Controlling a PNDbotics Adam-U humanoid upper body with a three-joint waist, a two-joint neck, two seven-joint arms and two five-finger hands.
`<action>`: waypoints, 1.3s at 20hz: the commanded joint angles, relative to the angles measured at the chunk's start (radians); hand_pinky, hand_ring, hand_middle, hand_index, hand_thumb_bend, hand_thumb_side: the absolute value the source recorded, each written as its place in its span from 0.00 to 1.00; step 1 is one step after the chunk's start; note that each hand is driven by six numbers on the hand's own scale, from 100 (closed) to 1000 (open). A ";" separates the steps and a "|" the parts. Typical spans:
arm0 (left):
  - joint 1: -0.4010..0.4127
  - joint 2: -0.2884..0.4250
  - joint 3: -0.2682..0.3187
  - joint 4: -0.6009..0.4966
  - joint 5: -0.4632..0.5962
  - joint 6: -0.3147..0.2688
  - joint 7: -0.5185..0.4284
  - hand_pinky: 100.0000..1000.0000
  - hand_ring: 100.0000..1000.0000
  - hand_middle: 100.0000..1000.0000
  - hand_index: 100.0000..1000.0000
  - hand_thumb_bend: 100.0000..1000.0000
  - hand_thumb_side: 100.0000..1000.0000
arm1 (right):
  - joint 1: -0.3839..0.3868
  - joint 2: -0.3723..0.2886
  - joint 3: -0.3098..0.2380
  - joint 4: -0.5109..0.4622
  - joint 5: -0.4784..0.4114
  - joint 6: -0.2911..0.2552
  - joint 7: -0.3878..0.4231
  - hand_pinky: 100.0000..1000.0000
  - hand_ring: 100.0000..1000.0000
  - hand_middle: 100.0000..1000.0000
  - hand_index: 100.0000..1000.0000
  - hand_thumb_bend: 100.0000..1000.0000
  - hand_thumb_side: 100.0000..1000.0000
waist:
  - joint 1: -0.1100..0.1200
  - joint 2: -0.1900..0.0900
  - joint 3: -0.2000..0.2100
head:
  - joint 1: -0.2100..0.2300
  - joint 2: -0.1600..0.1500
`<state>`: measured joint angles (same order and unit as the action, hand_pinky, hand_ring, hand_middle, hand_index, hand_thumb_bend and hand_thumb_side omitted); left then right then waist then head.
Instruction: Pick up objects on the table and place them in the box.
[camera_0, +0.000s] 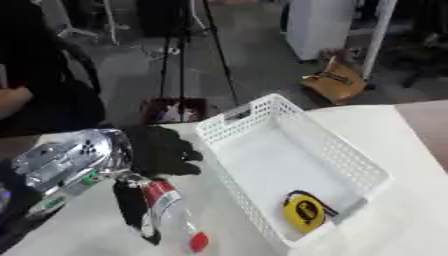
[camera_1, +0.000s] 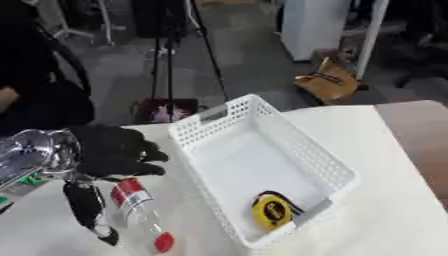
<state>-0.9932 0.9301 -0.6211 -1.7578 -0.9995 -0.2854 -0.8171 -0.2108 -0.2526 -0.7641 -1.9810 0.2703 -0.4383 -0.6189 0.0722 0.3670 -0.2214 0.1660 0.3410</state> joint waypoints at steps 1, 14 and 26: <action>-0.005 0.046 0.008 -0.036 0.005 -0.134 -0.090 0.93 1.00 0.97 0.99 0.91 0.75 | -0.003 -0.040 -0.009 -0.019 -0.007 0.009 -0.034 0.69 0.48 0.48 0.61 0.00 0.63 | -0.004 -0.020 -0.001 | 0.004 -0.005; -0.034 0.007 -0.002 0.019 -0.028 -0.194 -0.090 0.92 0.99 0.94 0.94 0.81 0.69 | -0.001 -0.041 -0.002 -0.019 0.001 0.032 -0.116 0.69 0.48 0.48 0.61 0.00 0.60 | -0.004 -0.020 -0.006 | 0.010 -0.002; -0.074 -0.062 -0.038 0.135 -0.087 -0.269 -0.090 0.90 0.98 0.91 0.89 0.75 0.63 | 0.001 -0.037 -0.004 -0.019 0.004 0.034 -0.147 0.69 0.48 0.48 0.61 0.00 0.57 | -0.006 -0.015 -0.012 | 0.020 -0.006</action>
<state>-1.0474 0.8585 -0.6651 -1.6275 -1.0803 -0.3710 -0.7317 -0.2099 -0.2587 -0.7636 -1.9810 0.2706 -0.3961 -0.7513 0.0733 0.3677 -0.2322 0.1818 0.3413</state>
